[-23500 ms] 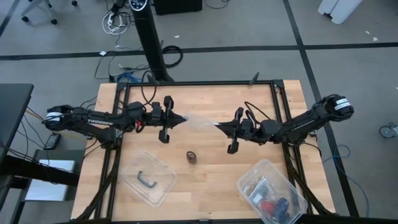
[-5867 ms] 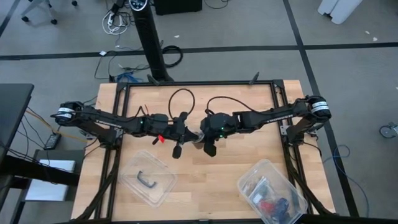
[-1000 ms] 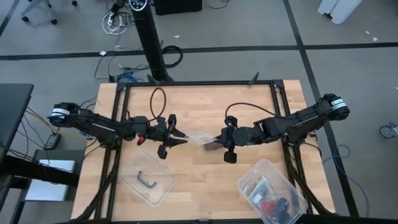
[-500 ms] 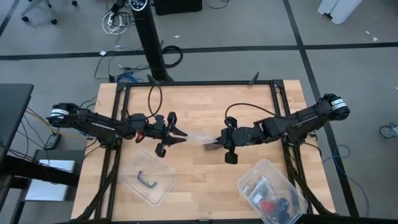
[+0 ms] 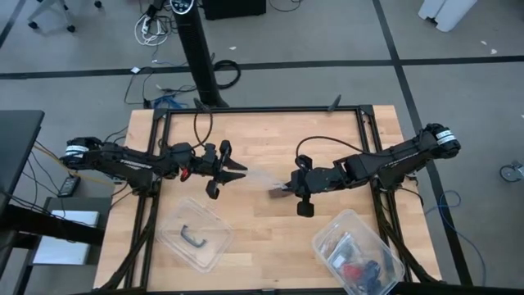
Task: Roll bandage
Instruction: Put the rolled brown bandage into the transparent zip bag
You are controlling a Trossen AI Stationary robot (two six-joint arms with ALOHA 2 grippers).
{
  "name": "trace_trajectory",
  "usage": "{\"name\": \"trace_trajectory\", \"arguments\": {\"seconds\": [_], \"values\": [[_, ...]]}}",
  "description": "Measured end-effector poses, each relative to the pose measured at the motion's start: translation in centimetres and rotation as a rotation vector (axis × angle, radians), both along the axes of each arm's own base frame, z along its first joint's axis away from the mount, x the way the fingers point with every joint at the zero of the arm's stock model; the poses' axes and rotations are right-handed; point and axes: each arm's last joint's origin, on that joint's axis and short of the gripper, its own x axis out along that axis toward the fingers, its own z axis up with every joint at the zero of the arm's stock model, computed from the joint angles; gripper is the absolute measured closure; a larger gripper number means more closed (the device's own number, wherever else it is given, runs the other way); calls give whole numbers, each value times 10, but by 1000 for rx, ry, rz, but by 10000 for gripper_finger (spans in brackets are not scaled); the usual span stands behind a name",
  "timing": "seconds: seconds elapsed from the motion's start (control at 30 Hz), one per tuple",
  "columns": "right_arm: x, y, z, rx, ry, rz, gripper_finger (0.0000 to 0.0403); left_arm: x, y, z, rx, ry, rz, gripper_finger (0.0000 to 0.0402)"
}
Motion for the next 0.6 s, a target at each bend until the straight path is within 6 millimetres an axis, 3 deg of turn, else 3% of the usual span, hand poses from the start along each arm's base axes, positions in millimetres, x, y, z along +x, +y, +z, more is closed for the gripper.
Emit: {"name": "trace_trajectory", "arguments": {"seconds": [0.17, 0.37, 0.6], "values": [[0, 1, -1, 22, 14, 28, 383, 0, 10, -6, -25, 68, 16, 283], [-1, 1, -1, 25, 17, 33, 383, -2, 5, 1, -49, 7, -142, 268], [-1, 2, -1, 37, 21, 47, 383, -4, 4, 11, -59, -84, -174, 262]]}}
